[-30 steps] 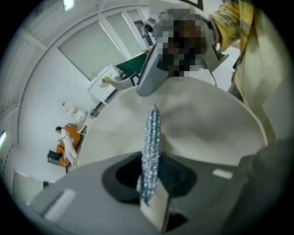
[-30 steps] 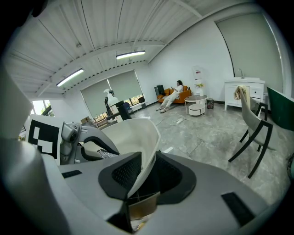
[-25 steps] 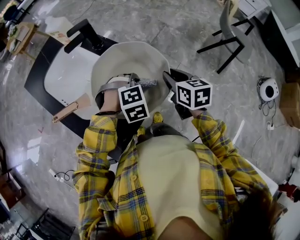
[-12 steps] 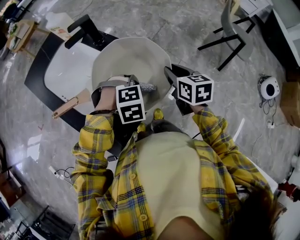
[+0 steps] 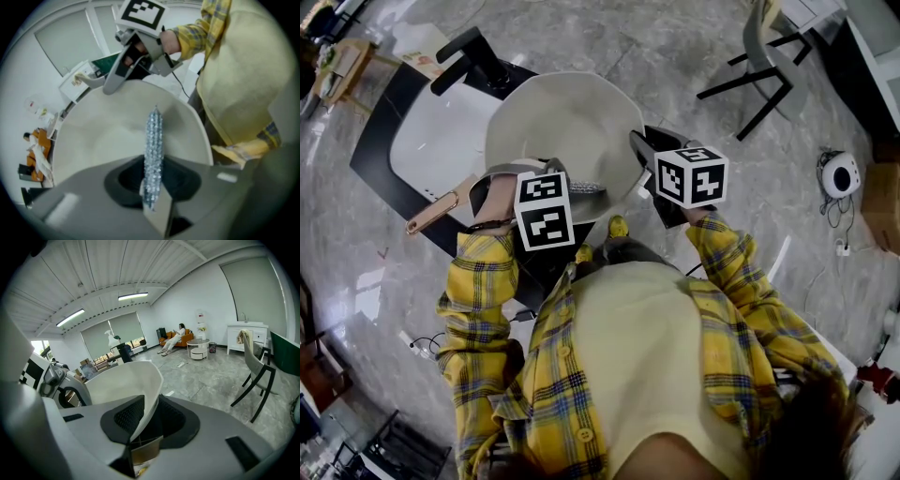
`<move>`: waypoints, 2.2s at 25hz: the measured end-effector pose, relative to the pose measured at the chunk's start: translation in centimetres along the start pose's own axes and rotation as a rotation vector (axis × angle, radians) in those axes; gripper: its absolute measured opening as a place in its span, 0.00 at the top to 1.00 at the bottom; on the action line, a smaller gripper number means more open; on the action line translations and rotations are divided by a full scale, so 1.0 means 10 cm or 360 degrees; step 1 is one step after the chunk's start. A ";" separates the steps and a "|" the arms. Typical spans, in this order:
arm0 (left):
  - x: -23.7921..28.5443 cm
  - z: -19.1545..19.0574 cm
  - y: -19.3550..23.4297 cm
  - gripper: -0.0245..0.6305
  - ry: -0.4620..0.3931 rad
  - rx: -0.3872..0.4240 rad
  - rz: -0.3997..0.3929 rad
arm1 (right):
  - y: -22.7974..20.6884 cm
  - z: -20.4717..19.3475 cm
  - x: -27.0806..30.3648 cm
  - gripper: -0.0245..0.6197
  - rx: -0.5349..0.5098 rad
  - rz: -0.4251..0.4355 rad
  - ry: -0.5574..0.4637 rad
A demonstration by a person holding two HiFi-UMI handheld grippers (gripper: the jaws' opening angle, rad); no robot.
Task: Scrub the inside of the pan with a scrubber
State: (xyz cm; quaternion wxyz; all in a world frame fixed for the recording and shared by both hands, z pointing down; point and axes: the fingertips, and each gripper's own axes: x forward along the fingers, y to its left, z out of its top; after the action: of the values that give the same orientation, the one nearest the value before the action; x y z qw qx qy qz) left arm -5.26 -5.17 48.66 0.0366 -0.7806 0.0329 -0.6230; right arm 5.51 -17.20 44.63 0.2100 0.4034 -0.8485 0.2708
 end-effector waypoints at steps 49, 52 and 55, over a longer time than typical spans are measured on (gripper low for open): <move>0.14 -0.38 1.35 0.83 0.0332 -0.0174 0.0850 | 0.01 -0.02 0.00 0.86 -0.0009 0.0035 0.0003; 0.17 -0.40 1.27 0.83 0.0332 -0.0189 0.0787 | 0.02 -0.02 0.01 0.86 -0.0005 0.0038 0.0005; 0.18 -0.41 1.20 0.83 0.0324 -0.0209 0.0734 | 0.02 -0.02 0.02 0.86 0.0002 0.0042 0.0004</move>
State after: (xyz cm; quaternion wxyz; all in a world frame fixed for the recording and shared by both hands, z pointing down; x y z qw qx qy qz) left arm -8.92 -17.30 50.09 0.1235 -0.6865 0.2540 -0.6701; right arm 5.30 -17.06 44.86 0.2072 0.3920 -0.8533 0.2744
